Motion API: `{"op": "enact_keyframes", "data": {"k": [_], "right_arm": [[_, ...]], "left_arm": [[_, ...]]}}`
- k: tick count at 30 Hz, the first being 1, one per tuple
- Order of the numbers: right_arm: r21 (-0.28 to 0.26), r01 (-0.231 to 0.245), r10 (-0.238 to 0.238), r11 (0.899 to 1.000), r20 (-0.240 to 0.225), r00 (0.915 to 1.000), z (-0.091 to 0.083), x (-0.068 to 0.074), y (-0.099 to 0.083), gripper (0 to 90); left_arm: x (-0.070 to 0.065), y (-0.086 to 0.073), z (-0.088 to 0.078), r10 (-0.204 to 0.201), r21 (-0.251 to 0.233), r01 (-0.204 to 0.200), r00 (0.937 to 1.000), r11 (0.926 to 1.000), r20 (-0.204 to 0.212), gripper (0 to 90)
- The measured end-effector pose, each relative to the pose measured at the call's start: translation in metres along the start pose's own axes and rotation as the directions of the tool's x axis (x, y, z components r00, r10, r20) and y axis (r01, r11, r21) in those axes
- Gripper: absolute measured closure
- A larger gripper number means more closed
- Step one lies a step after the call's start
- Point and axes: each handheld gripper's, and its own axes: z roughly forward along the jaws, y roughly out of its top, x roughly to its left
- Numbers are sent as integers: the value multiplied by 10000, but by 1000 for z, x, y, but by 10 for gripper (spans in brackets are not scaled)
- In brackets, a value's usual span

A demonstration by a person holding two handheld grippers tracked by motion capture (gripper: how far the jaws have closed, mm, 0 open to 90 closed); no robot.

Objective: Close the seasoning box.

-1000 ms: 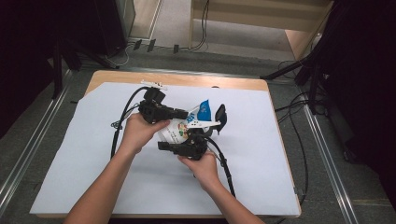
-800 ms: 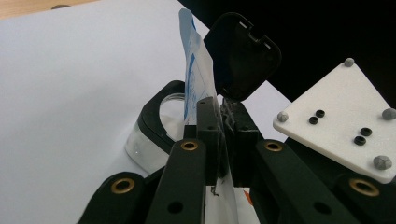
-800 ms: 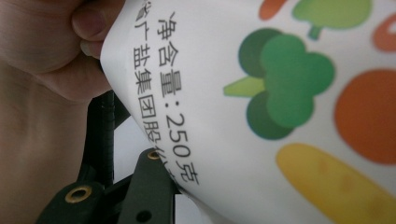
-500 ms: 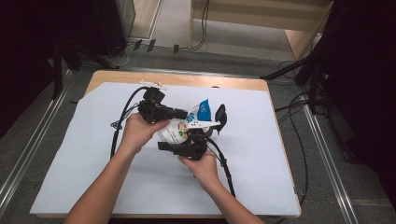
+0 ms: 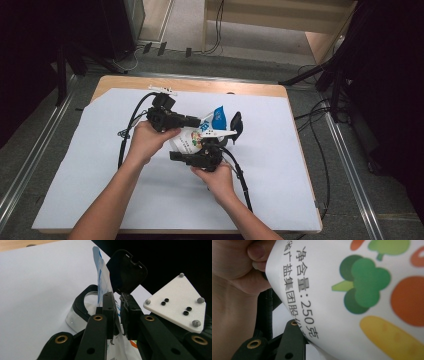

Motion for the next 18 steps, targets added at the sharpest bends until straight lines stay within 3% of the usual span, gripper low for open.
{"op": "enact_keyframes", "data": {"k": [18], "right_arm": [[-30, -46, 46, 10000, -110, 9999, 0, 0, 0, 701]], "left_arm": [[-1, -1, 1, 72, 75, -71, 9999, 9999, -88, 859]]}}
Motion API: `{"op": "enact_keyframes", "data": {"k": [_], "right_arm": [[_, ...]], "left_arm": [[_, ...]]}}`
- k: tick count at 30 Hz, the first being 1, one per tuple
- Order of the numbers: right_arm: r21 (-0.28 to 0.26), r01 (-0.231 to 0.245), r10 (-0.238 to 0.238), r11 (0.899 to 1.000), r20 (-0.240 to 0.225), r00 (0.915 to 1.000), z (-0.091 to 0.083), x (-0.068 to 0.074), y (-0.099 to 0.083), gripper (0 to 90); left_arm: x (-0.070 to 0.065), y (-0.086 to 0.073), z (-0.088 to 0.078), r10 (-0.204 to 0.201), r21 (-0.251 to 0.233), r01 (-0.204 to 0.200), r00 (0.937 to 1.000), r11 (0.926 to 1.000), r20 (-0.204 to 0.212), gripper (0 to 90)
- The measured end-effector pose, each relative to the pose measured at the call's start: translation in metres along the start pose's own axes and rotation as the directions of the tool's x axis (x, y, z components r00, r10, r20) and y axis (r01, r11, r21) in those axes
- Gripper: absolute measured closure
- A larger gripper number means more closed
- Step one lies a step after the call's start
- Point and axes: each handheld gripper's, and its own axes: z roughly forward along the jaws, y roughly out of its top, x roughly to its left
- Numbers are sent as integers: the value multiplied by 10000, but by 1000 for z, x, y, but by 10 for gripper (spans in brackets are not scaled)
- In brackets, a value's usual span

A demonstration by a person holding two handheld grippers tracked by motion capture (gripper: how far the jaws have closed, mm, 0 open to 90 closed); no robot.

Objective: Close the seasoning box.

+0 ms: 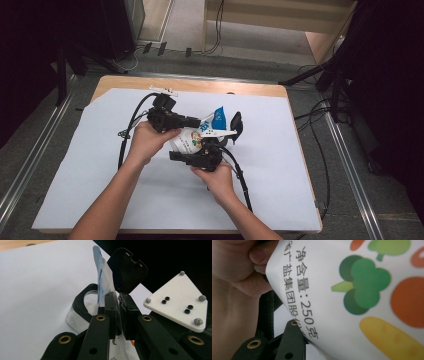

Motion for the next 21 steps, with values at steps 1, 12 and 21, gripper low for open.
{"op": "enact_keyframes", "data": {"k": [1, 12, 21], "right_arm": [[3, 4, -4, 10000, 2, 10000, 0, 0, 0, 702], [0, 0, 0, 10000, 33, 10000, 1, 0, 1, 702], [17, 16, -16, 10000, -22, 10000, 1, 0, 1, 702]], "left_arm": [[0, 0, 0, 28, 16, -28, 10000, 10000, -6, 860], [2, 3, 0, -71, 205, 72, 10000, 9998, -12, 858], [0, 13, 0, -106, 916, 125, 9997, 9957, -219, 858]]}}
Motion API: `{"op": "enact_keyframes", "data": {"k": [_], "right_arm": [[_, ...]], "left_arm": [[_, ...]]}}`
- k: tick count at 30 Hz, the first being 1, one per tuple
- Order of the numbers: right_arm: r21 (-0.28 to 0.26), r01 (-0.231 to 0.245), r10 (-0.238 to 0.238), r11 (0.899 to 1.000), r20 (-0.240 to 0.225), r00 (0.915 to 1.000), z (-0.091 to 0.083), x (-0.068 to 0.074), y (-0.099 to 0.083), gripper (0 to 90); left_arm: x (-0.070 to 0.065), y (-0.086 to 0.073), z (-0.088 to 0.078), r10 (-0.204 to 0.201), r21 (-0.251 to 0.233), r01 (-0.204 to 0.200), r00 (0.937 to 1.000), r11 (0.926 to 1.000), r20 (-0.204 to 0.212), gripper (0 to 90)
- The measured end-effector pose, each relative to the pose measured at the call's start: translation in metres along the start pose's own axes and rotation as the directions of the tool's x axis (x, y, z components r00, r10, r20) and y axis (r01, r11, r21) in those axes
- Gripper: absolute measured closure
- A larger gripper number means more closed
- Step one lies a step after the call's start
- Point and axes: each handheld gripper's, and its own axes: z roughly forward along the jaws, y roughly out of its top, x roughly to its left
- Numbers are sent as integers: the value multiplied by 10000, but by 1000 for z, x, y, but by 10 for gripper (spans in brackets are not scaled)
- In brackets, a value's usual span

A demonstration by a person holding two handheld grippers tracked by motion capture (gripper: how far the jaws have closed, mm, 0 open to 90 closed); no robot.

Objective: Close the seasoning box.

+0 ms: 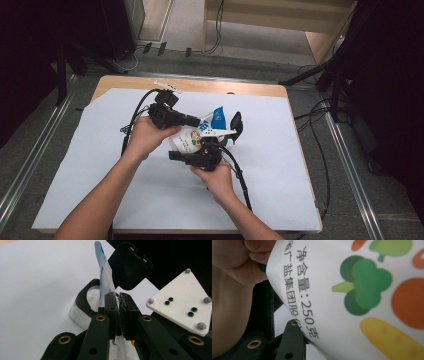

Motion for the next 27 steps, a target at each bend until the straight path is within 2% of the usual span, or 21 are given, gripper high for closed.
{"op": "enact_keyframes", "data": {"k": [9, 12, 16, 27], "right_arm": [[36, -7, 6, 10000, 29, 10000, 1, 0, 0, 702], [-23, -25, 25, 10000, -40, 10000, 0, 0, 0, 702], [-96, -63, 61, 9999, -146, 9999, -1, 0, 1, 702], [-91, -84, 83, 9999, -83, 9999, -2, 0, 3, 703]], "left_arm": [[-3, 8, 0, 138, 734, -112, 9993, 9972, -355, 864], [-2, 11, 1, 32, 777, -14, 9997, 9970, -224, 877], [-6, 15, 1, 144, 993, -102, 9990, 9950, -414, 883], [-10, 25, 5, 352, 1553, -228, 9964, 9876, -778, 879]]}}
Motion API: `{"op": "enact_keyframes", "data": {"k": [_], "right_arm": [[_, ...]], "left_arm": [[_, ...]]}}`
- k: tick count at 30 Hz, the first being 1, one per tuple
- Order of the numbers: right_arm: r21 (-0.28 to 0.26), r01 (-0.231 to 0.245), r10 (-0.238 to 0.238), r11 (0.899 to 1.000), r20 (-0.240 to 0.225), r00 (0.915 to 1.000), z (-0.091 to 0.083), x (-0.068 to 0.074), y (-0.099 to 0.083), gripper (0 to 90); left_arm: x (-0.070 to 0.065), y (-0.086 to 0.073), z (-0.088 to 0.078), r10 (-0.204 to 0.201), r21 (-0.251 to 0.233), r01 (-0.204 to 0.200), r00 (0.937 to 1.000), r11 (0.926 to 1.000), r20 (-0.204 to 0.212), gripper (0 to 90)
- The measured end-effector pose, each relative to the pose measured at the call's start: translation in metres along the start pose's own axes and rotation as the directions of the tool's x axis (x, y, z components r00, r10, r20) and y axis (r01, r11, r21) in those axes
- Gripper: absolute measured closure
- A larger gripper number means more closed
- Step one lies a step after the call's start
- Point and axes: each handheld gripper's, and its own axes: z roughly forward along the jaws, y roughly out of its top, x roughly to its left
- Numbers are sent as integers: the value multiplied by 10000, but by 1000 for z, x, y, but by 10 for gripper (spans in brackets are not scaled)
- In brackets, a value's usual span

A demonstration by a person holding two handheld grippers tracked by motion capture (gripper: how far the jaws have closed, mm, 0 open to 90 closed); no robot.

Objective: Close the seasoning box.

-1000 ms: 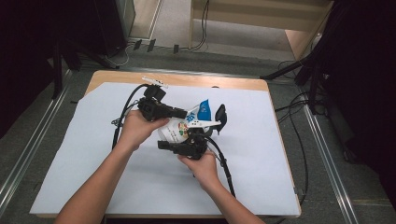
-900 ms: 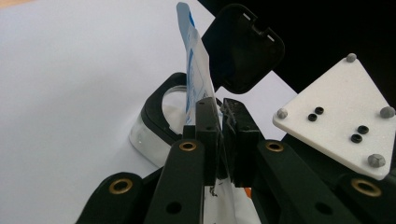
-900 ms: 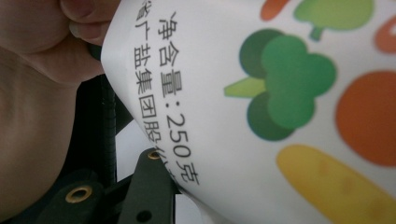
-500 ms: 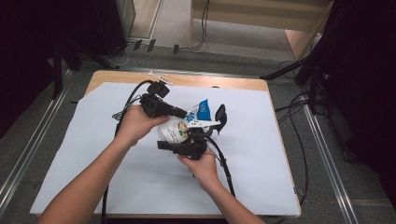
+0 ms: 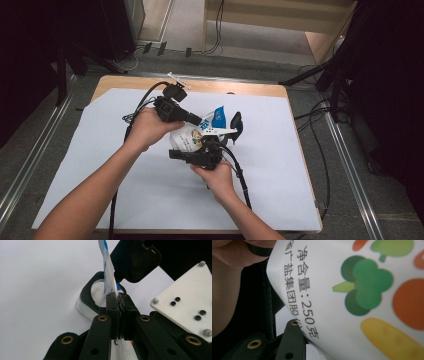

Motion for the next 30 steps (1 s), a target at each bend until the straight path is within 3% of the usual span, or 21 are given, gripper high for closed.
{"op": "enact_keyframes", "data": {"k": [9, 30], "right_arm": [[6, -12, 12, 10000, -30, 10000, 0, 0, 0, 703], [-51, 32, -32, 10000, -65, 10000, 1, 2, 2, 703]], "left_arm": [[-1, 6, 3, 45, 232, -45, 10000, 9997, -4, 878], [-4, 4, 1, 199, 25, -199, 9997, 9998, -128, 881]]}}
